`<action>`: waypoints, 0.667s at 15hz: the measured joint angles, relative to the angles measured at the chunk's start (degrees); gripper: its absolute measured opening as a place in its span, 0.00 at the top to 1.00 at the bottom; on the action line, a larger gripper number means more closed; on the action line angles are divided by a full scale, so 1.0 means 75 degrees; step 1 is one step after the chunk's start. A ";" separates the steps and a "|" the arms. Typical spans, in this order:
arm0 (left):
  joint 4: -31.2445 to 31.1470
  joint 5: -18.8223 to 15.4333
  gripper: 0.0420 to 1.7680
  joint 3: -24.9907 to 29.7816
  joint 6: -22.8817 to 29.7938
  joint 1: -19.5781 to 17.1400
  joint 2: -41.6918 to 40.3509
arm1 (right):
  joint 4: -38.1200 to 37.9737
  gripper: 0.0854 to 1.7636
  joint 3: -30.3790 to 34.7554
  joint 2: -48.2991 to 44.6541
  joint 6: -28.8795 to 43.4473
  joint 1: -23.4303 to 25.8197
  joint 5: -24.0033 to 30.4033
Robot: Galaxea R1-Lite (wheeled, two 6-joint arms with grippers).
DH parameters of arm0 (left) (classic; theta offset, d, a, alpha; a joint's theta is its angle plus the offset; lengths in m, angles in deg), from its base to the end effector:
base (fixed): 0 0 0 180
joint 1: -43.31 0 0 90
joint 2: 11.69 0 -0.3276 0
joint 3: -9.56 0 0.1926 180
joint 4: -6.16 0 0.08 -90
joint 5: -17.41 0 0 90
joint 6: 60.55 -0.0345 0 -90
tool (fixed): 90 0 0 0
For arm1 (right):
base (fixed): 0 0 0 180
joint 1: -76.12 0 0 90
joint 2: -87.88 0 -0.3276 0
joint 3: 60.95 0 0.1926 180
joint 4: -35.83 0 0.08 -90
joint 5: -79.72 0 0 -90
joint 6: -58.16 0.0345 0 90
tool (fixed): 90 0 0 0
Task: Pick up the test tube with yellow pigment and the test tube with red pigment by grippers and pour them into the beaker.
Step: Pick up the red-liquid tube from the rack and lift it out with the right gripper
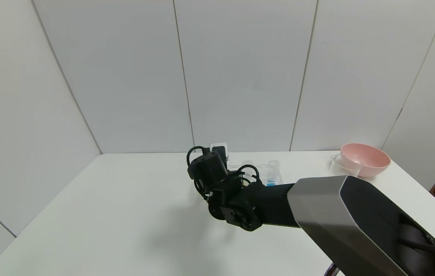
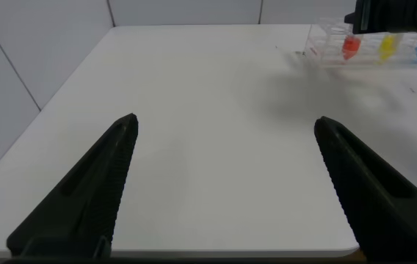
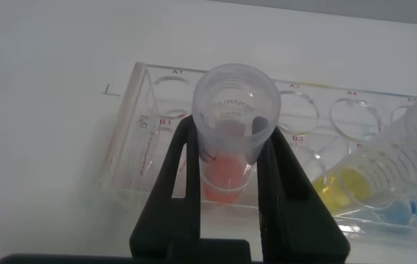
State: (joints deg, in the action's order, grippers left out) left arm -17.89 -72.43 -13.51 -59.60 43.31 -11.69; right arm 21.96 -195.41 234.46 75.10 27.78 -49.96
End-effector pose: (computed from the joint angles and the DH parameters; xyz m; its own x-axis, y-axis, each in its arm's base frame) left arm -0.0359 0.0001 0.0735 0.9998 0.0028 -0.0171 -0.0031 0.9999 -0.0165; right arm 0.3870 0.4019 0.0933 0.9369 0.0924 -0.3373 -0.1002 0.9949 -0.0058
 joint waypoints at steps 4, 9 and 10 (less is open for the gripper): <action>0.0000 0.0000 0.03 0.0000 0.0000 0.0000 0.0000 | -0.0645 0.75 -0.0021 -0.0466 -0.0072 -0.0005 0.0055; 0.0000 0.0000 0.03 0.0000 0.0000 0.0000 0.0000 | -0.1510 0.75 -0.0151 -0.1268 -0.0309 -0.0141 0.0062; 0.0000 0.0000 0.03 0.0000 0.0000 0.0000 0.0000 | -0.1526 0.75 -0.0151 -0.1367 -0.0354 -0.0177 0.0059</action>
State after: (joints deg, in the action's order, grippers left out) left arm -17.89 -72.43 -13.51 -59.60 43.31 -11.69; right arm 10.52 -196.55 224.21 72.44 26.45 -49.52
